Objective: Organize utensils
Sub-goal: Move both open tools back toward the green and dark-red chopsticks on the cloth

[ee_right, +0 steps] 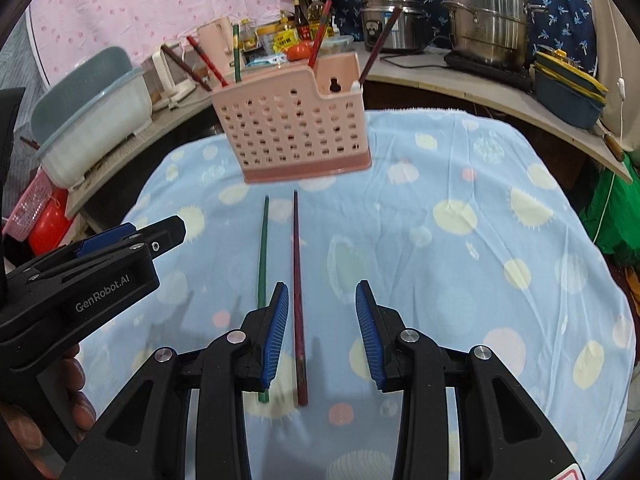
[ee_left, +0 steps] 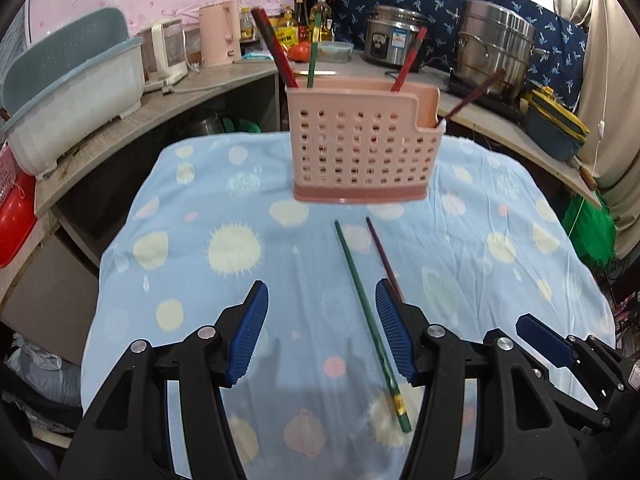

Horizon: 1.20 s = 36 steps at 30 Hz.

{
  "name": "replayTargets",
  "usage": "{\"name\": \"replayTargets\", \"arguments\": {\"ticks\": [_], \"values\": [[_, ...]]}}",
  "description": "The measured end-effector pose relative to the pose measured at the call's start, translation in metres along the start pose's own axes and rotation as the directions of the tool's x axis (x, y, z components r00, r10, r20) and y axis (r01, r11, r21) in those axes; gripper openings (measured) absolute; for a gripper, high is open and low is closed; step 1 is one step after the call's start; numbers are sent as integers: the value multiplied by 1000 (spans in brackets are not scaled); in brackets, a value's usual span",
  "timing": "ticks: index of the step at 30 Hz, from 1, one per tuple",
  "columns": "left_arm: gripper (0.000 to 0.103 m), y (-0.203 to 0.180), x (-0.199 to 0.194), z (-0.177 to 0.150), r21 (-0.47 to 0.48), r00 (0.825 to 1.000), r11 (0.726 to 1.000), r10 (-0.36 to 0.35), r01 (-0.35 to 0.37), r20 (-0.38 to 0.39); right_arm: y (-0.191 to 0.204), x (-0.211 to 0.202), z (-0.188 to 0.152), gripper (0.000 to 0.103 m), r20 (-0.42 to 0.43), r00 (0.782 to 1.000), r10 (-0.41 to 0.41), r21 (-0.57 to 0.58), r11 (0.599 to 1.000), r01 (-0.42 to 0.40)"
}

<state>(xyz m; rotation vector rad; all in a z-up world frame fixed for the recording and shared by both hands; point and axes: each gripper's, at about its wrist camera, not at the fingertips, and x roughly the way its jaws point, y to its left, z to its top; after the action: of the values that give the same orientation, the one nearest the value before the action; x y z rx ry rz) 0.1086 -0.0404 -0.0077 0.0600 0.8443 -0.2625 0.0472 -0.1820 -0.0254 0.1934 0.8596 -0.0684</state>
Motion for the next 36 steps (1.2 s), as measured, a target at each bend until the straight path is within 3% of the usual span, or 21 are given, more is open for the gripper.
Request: {"name": "replayTargets", "arguments": {"ticks": [11, 21, 28, 33, 36], "values": [[53, -1, 17, -47, 0, 995, 1000, 27, -27, -94, 11, 23, -41, 35, -83, 996, -16, -49, 999, 12], [53, 0, 24, -56, 3, 992, 999, 35, -35, -122, 15, 38, -50, 34, -116, 993, -25, -67, 998, 18], [53, -1, 26, -58, 6, 991, 999, 34, -33, -130, 7, 46, -54, 24, -126, 991, -50, -67, 997, 41], [55, -4, 27, -60, 12, 991, 999, 31, -30, -134, 8, 46, -55, 23, -114, 991, -63, -88, 995, 53], [57, -4, 28, -60, 12, 990, 999, 32, -31, -134, 8, 46, -56, 11, -104, 992, -78, -106, 992, 67]]}}
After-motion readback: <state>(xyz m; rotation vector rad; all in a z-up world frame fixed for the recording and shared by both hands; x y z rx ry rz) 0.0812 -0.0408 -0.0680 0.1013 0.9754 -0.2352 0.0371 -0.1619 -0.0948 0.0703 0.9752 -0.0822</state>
